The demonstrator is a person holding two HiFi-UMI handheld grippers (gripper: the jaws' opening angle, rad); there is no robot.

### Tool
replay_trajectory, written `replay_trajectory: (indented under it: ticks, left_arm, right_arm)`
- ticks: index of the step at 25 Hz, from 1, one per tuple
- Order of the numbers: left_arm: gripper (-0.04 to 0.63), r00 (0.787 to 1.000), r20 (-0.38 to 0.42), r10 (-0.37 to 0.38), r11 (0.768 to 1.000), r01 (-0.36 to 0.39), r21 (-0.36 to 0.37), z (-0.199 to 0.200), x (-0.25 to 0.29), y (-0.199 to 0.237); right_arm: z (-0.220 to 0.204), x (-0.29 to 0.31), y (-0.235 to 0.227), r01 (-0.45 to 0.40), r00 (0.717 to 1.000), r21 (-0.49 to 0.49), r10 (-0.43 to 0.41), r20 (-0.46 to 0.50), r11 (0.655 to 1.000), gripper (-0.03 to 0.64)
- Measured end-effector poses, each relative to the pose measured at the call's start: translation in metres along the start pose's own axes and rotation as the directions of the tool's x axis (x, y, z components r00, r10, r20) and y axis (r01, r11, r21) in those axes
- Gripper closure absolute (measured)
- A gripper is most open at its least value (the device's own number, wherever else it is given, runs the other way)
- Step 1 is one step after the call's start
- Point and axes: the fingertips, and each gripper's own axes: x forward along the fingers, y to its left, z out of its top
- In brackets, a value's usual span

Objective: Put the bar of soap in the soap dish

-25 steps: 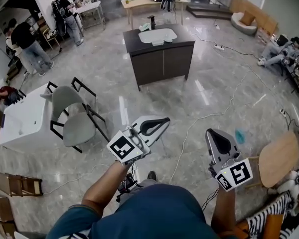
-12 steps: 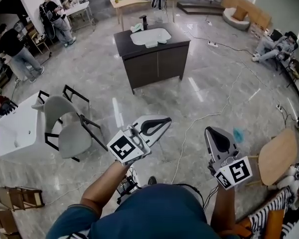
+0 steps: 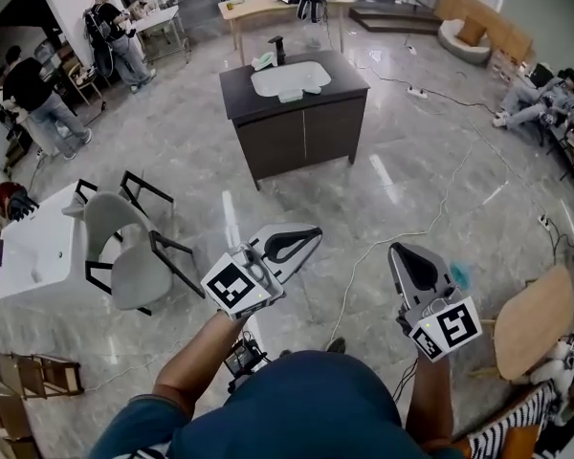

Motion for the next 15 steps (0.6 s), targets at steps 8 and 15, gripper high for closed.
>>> replay_trajectory:
  ticks: [8, 15]
  left_arm:
    - [0.594, 0.998, 0.003, 0.07, 0.997, -0.07, 0.015, -0.005, 0.06, 0.017]
    - [0.594, 0.996, -0.013, 0.088, 0.996, -0.088, 0.013, -0.009, 0.086, 0.04]
  right_arm:
    - [-0.006, 0.004, -0.067, -0.062, 0.998, -0.01, 0.063, 0.013, 0.998, 0.603]
    - [-0.013, 0.023, -0.1, -0.076, 0.997, 0.01, 0.076, 0.011, 0.997, 0.603]
